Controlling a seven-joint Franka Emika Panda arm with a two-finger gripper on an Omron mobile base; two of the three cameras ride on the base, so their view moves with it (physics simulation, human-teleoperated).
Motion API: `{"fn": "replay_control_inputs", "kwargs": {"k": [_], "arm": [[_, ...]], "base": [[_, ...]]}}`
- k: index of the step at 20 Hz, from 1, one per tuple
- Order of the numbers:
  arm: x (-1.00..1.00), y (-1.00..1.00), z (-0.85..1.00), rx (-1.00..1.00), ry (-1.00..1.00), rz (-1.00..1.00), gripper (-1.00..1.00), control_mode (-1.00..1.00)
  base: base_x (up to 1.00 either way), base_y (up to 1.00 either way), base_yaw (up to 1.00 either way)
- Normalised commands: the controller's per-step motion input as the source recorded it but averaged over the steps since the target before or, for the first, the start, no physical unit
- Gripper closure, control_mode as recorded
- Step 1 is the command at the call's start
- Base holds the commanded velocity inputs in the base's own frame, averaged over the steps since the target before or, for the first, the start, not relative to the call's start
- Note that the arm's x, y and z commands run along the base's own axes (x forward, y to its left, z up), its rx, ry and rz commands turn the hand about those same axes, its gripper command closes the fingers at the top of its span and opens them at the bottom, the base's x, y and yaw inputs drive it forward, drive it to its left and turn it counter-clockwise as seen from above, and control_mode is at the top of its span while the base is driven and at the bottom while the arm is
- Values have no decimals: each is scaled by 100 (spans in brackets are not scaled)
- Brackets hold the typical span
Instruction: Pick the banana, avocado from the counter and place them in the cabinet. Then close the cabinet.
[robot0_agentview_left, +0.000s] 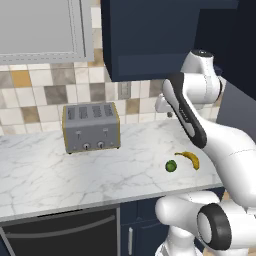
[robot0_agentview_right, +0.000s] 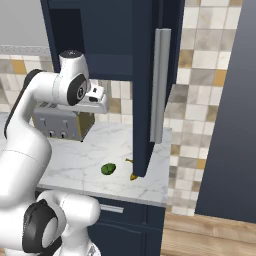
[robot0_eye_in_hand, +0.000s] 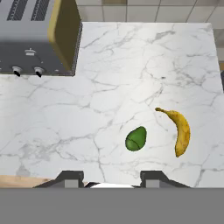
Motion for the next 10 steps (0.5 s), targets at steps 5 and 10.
{"fn": "replay_control_inputs", "kwargs": {"k": [5,10], "arm": [[-24,0,-14,0,0,0,-100,-100],[-28,0,-44,0,0,0,-100,-100]], "base": [[0,0,0],[0,0,0]]}}
